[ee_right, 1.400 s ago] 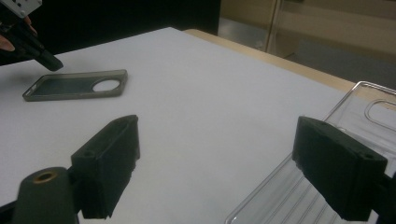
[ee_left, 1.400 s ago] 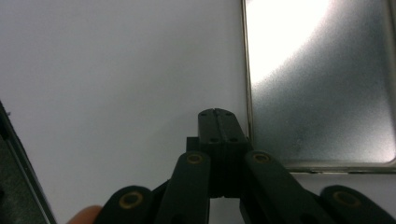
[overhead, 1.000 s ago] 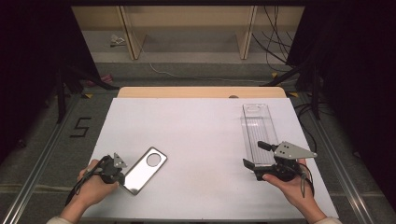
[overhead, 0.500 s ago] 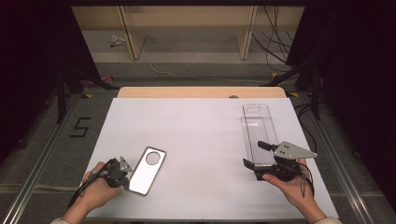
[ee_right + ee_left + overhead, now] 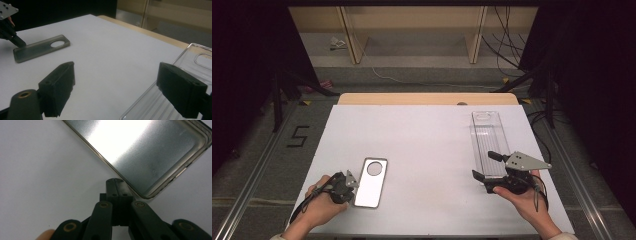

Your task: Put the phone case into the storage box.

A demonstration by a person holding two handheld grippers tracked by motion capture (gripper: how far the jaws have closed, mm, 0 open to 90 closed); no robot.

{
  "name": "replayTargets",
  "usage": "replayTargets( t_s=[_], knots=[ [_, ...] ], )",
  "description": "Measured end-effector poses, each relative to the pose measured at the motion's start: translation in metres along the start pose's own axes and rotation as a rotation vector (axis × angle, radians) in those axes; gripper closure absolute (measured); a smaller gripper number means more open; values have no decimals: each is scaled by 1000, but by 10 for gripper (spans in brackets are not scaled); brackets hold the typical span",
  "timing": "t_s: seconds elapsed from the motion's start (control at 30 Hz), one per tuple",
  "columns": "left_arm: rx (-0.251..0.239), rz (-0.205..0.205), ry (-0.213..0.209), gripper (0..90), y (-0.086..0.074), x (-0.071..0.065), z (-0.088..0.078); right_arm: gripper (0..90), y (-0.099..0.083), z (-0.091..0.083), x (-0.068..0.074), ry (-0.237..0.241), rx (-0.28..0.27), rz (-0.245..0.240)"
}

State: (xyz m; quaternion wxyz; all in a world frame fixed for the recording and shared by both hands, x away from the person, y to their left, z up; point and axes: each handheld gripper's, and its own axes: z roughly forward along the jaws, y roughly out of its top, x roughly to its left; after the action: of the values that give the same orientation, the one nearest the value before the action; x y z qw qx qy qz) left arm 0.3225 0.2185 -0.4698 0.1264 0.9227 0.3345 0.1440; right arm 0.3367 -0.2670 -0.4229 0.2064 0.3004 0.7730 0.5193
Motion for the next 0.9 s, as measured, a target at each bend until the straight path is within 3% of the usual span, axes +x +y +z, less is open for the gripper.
replayTargets(
  t_s=[0.53, 0.7, 0.73, 0.77, 0.8, 0.83, 0.9],
  knots=[
    [-13, -3, -2, 874, -1, 2, 0, 161, 0, 0, 0, 1, -2, 0],
    [-36, -12, 31, 769, -4, 9, -6, 161, 0, -1, 0, 0, -4, 0],
    [-47, -11, 43, 696, -5, 11, -8, 161, 0, -1, 0, 0, -5, 0],
    [-62, -3, 55, 696, -5, 12, -10, 161, 0, -1, 0, 0, -5, 0],
    [-80, 1, 66, 642, -5, 14, -11, 161, 0, -1, 0, 0, -5, -1],
    [-93, -5, 75, 532, -4, 15, -12, 160, 0, 0, 0, 1, -5, -1],
    [-132, 18, 85, 485, -3, 15, -13, 161, 0, 0, 0, 1, -5, -1]
  ],
)
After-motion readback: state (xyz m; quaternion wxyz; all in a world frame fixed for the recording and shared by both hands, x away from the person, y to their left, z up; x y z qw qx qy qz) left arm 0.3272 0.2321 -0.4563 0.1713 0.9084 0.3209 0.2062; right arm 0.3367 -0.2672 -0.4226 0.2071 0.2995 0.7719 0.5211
